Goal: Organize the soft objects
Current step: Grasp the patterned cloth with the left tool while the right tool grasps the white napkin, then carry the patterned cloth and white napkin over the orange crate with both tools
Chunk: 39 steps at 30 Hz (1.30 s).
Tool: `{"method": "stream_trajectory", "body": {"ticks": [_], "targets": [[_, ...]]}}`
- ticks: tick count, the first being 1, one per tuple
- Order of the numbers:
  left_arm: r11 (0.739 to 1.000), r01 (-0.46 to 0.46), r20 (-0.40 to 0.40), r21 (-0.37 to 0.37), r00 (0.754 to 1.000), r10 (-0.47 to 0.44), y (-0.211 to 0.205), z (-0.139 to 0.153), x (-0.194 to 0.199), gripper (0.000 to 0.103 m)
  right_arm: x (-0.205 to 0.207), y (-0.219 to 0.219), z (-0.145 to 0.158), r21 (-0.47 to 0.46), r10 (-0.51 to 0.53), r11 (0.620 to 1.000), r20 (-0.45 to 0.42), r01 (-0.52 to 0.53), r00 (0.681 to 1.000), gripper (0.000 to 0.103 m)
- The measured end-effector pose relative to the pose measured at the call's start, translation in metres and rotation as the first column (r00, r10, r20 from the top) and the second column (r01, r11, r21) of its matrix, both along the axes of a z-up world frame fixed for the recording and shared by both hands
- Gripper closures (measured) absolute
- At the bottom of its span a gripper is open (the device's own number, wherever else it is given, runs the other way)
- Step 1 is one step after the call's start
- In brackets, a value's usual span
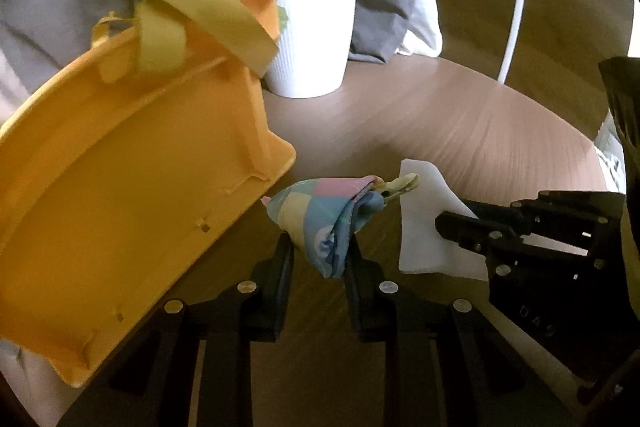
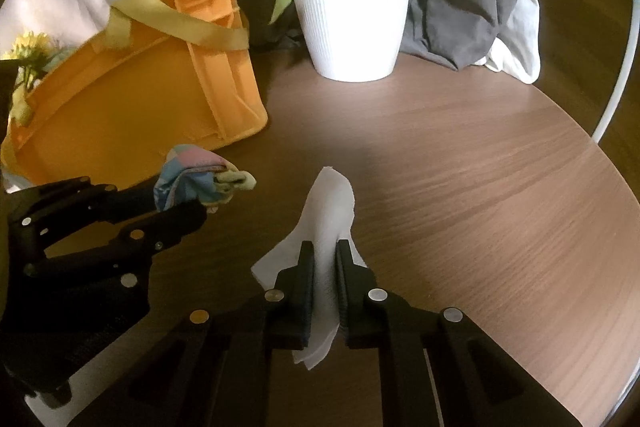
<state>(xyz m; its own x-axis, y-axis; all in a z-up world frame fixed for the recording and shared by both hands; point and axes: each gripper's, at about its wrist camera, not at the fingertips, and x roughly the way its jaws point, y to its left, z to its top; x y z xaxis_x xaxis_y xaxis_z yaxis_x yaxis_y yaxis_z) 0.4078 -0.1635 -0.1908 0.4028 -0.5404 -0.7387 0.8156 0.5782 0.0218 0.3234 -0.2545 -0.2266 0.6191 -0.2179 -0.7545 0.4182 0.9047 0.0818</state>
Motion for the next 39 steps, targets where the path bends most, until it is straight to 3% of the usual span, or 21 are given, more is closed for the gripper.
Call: {"method": "stream_trajectory", "body": {"ticks": [16, 26, 39], "targets": [[0.979, -0.186, 0.026, -0.088, 0.982, 0.189, 0.04, 0.046, -0.03, 0.078, -0.02, 0.013, 0.042, -0.024, 0.071, 0.997, 0.11, -0.069, 0.991, 0.091], [0.931, -0.327, 0.065, -0.16, 0.938, 0.34, 0.067, 0.086, -0.04, 0.078, -0.022, 0.024, 0.081, -0.055, 0.151, 0.988, 0.198, -0.143, 0.968, 0.091], [0.866, -0.437, 0.138, -0.242, 0.868, 0.477, 0.098, 0.134, -0.062, 0.078, -0.028, 0.042, 0.13, -0.103, 0.25, 0.968, 0.307, -0.229, 0.918, 0.091]]}}
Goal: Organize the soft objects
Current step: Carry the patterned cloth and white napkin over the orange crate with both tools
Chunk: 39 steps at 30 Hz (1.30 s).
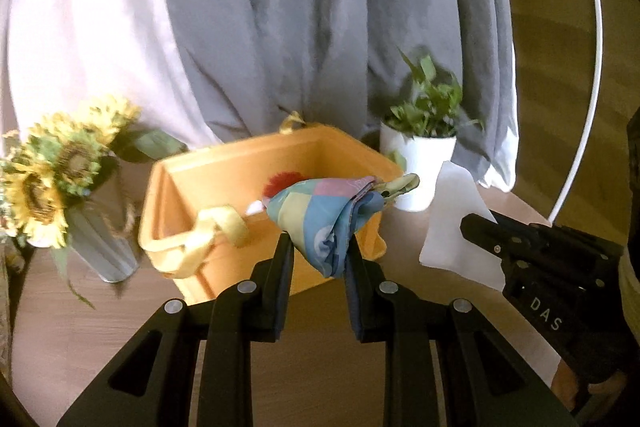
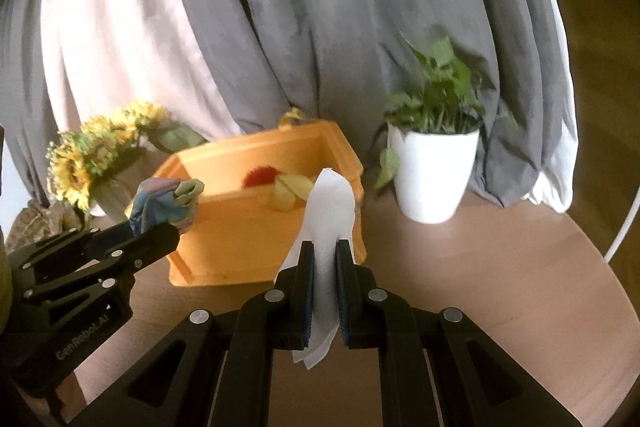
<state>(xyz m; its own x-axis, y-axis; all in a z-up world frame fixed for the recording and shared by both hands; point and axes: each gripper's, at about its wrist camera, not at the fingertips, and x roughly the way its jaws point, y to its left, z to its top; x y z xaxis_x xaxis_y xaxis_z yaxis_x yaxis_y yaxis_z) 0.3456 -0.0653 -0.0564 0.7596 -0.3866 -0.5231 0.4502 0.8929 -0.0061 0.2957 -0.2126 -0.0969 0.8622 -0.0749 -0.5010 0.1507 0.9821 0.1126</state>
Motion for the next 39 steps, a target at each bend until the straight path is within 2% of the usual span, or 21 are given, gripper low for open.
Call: {"method": "stream_trajectory", "body": {"ticks": [13, 21, 33, 39], "targets": [[0.994, -0.109, 0.094, -0.028, 0.989, 0.111, 0.012, 0.039, -0.027, 0.078, -0.01, 0.004, 0.04, -0.012, 0.071, 0.997, 0.106, -0.07, 0.992, 0.091], [0.982, -0.182, 0.15, -0.048, 0.971, 0.187, 0.011, 0.058, -0.031, 0.078, -0.008, 0.001, 0.061, -0.018, 0.107, 0.994, 0.161, -0.106, 0.981, 0.091], [0.964, -0.258, 0.194, -0.059, 0.945, 0.265, 0.015, 0.073, 0.0, 0.078, 0.026, 0.002, 0.087, -0.039, 0.173, 0.985, 0.226, -0.169, 0.959, 0.091], [0.961, -0.271, 0.195, -0.051, 0.941, 0.276, 0.015, 0.075, 0.026, 0.078, 0.051, 0.006, 0.09, -0.047, 0.2, 0.98, 0.226, -0.194, 0.953, 0.091]]}}
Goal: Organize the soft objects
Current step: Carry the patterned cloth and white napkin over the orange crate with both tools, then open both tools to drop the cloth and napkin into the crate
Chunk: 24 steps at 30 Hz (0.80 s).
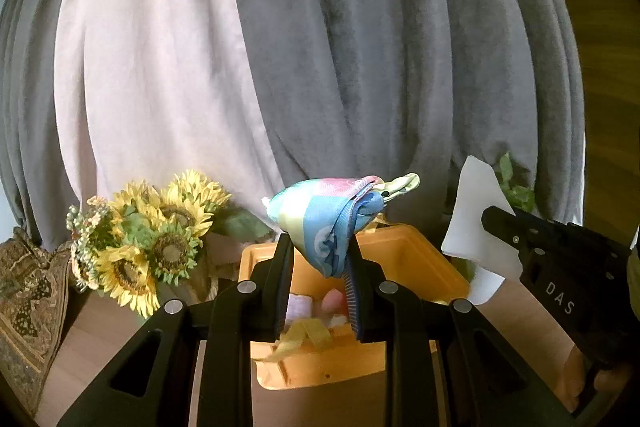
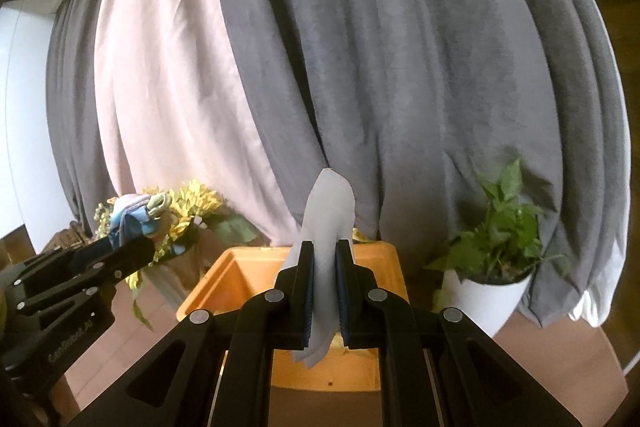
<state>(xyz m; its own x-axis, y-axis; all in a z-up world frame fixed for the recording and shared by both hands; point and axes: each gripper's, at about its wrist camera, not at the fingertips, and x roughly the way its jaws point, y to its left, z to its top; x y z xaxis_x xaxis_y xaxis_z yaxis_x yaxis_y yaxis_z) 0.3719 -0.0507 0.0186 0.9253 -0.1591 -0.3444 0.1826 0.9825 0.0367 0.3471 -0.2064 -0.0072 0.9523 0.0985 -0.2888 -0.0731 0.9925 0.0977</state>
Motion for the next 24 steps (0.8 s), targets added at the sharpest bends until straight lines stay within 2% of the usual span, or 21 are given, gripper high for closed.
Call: {"method": "stream_trajectory", "body": {"ticks": [11, 24], "targets": [[1.0, -0.016, -0.057, 0.017, 0.998, 0.017, -0.004, -0.016, 0.055, 0.078, 0.06, 0.0, -0.013, 0.0, 0.018, 1.0, -0.046, -0.018, 0.999, 0.091], [0.999, -0.012, -0.174, 0.035, 0.985, 0.018, -0.015, -0.057, 0.107, 0.078, 0.113, -0.001, -0.044, -0.011, 0.02, 1.0, -0.134, -0.021, 0.991, 0.091]]}}
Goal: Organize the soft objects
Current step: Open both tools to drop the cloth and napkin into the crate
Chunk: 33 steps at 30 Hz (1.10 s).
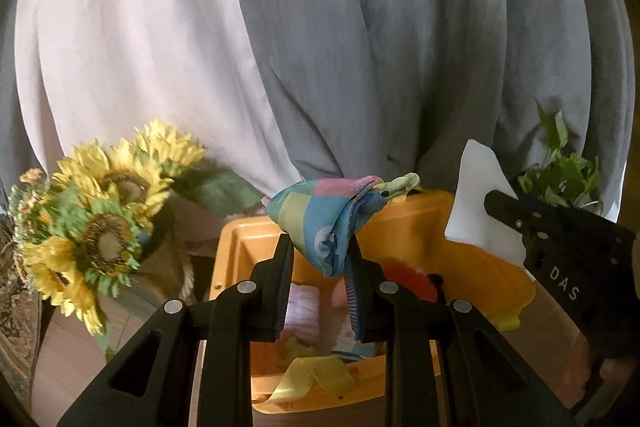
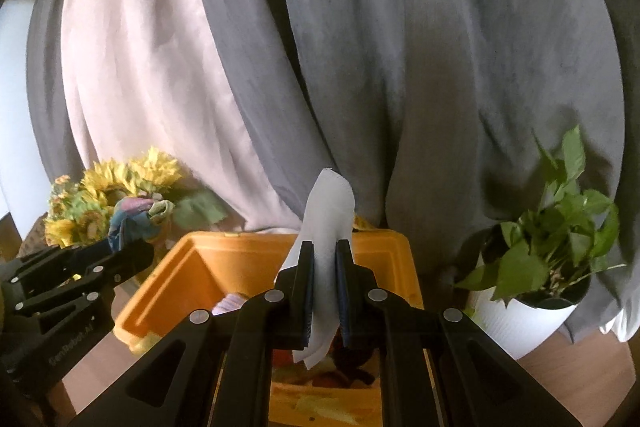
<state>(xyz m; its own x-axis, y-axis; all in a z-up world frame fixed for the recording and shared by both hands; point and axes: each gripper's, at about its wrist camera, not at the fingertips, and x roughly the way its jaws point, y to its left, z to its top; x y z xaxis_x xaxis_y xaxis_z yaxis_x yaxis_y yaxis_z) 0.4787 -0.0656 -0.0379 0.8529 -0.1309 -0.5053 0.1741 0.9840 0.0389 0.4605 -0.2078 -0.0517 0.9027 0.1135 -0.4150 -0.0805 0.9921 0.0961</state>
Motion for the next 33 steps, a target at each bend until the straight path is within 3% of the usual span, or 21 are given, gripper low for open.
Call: {"method": "stream_trajectory", "body": {"ticks": [9, 12, 14, 17, 23, 33], "targets": [[1.0, 0.0, -0.084, -0.002, 0.996, 0.0, -0.004, -0.028, 0.025, 0.074, 0.024, -0.003, -0.02, -0.003, -0.004, 1.0, -0.062, 0.004, 0.998, 0.091], [1.0, -0.01, -0.101, 0.003, 0.995, 0.011, -0.005, -0.033, 0.03, 0.055, 0.031, -0.003, -0.027, -0.001, -0.009, 1.0, -0.09, 0.009, 0.996, 0.088], [1.0, -0.018, -0.102, 0.002, 0.995, 0.018, -0.004, -0.035, 0.03, 0.054, 0.036, -0.004, -0.031, -0.005, -0.011, 1.0, -0.116, 0.01, 0.993, 0.07], [0.999, -0.035, -0.104, 0.011, 0.994, 0.036, -0.003, -0.035, 0.028, 0.047, 0.036, -0.006, -0.034, -0.008, -0.028, 1.0, -0.124, 0.027, 0.992, 0.068], [0.997, -0.072, -0.064, 0.021, 0.995, 0.073, 0.002, -0.025, 0.006, 0.036, 0.024, -0.008, -0.031, -0.024, -0.071, 0.997, -0.118, 0.069, 0.99, 0.06], [0.986, -0.168, 0.062, 0.02, 0.984, 0.167, 0.018, 0.016, -0.062, 0.006, -0.038, 0.002, 0.001, -0.027, -0.109, 0.994, -0.052, 0.108, 0.993, 0.04]]}}
